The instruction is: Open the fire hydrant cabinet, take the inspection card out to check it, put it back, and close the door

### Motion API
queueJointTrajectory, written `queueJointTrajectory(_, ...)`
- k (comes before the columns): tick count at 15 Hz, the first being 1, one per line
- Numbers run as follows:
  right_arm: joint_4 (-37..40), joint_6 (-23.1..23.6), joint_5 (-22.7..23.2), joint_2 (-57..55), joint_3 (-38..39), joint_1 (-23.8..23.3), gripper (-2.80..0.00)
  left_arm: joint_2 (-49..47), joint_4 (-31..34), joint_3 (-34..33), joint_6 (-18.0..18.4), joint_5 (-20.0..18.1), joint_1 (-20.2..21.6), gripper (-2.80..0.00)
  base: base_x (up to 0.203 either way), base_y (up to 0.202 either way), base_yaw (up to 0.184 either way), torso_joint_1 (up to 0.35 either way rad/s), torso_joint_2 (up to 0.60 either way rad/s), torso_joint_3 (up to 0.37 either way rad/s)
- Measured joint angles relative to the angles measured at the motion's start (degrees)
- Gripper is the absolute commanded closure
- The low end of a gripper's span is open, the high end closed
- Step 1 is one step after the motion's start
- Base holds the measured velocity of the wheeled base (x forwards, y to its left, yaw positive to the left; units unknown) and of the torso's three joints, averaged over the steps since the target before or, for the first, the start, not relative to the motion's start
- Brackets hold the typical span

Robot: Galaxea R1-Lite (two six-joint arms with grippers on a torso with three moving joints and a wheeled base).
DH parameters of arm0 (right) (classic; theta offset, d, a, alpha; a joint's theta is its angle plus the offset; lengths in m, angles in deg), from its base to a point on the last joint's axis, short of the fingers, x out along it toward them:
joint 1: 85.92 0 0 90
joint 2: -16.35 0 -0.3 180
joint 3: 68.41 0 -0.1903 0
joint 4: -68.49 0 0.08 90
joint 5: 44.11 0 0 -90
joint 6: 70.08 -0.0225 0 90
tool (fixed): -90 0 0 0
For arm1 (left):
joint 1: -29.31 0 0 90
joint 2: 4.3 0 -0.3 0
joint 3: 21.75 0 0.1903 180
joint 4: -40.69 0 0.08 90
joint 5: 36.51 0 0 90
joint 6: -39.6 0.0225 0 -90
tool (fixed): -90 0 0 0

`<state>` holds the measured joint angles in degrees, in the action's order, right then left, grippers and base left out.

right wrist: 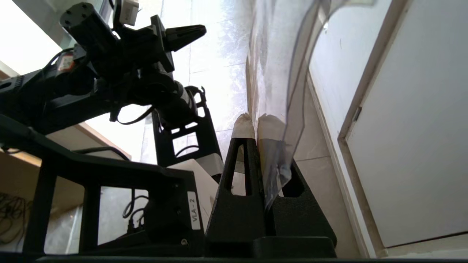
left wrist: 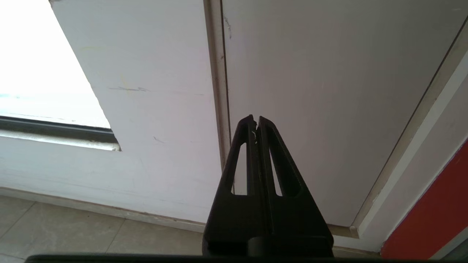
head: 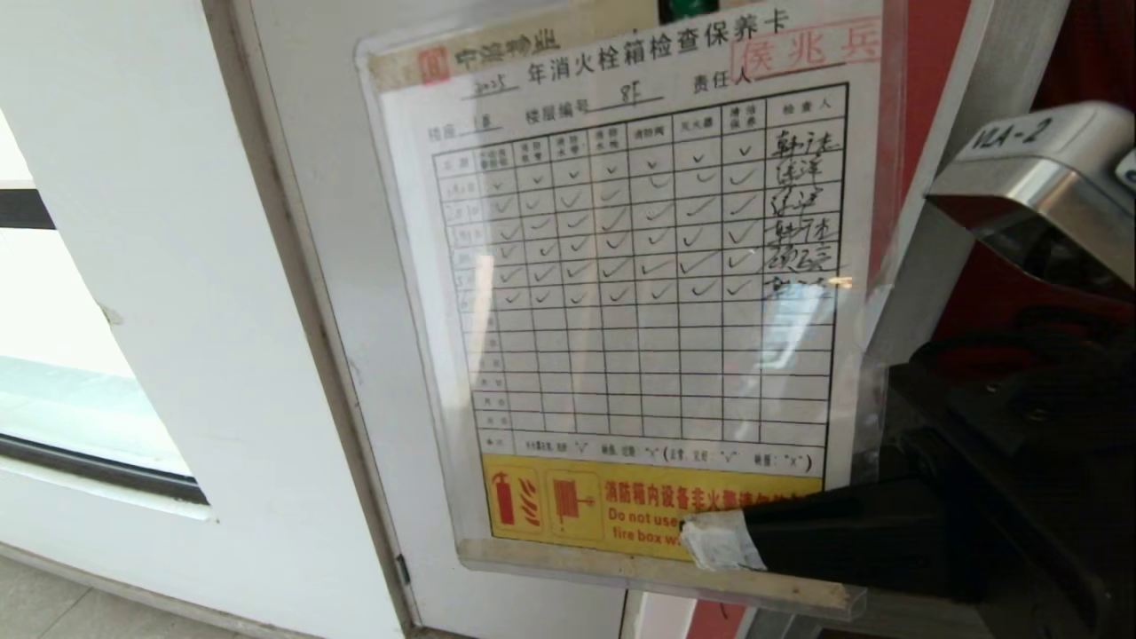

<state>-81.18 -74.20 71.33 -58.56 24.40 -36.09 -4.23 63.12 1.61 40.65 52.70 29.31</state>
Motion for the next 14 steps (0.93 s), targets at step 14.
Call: queueJointTrajectory(14,-3.7,-6.0,-0.7,14.7,8.5,-5.2,0.00,0.0,0.0,0.0,0.0,0.0,0.0,0.00,0.000,0.000,0.000,0.000,0.00,0.000)
